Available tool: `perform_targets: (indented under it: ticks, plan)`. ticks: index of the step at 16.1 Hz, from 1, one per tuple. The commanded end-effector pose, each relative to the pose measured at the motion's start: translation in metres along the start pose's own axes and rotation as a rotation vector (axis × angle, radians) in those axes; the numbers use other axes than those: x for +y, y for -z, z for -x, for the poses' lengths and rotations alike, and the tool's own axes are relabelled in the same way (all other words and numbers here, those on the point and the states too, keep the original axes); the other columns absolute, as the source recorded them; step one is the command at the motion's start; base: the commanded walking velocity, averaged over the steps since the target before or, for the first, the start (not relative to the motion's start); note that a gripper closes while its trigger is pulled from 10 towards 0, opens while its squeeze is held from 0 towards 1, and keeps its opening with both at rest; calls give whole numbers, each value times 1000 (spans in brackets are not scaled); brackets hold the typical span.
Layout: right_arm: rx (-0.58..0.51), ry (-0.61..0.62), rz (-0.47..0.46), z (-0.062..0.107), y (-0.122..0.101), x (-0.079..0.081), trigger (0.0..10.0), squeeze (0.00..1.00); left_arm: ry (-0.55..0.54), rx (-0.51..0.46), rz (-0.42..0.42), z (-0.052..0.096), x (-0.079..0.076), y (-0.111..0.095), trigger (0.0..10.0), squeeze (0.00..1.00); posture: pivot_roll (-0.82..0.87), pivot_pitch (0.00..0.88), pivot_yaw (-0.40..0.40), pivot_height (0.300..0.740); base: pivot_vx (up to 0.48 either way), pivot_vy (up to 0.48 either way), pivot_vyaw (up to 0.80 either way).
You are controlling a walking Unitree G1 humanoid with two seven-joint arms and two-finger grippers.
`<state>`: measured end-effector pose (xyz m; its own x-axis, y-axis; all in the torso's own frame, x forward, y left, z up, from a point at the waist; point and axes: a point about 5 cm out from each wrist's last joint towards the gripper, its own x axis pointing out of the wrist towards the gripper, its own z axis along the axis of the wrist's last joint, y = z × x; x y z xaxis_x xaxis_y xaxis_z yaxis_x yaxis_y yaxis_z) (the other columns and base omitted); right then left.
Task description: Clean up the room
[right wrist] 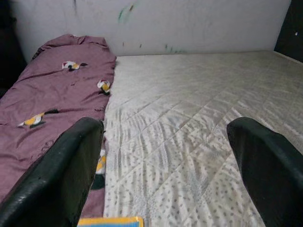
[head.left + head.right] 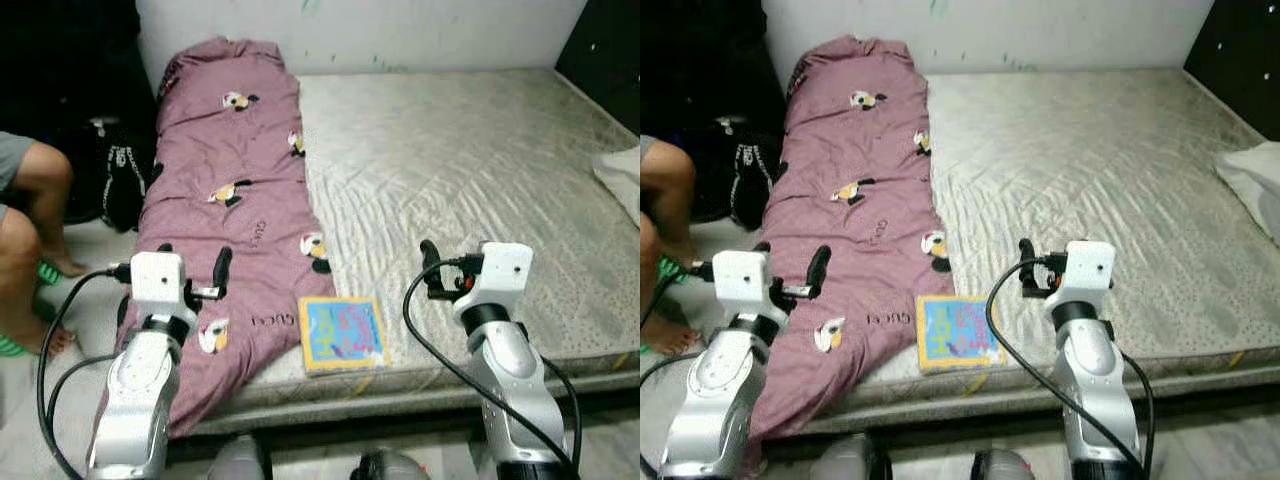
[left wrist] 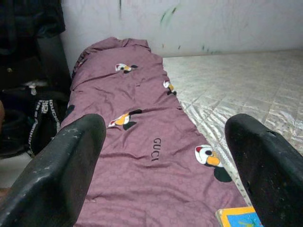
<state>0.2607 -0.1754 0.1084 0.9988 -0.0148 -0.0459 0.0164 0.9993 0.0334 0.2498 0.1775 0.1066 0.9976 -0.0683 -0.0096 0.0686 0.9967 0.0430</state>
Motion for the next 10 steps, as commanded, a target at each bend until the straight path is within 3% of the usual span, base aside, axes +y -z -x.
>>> perform_targets:
  ticks: [1,10]
  plan:
    - [13,-10,-5,-1,2,1,10000,0,-11,-1,-16,-1,1,-1,10000,0,-5,0,-7,636,0,0,0]
    - [28,-71,-11,-7,2,8,10000,0,-4,-8,-17,-5,0,-5,10000,0,-1,0,-10,621,0,0,0]
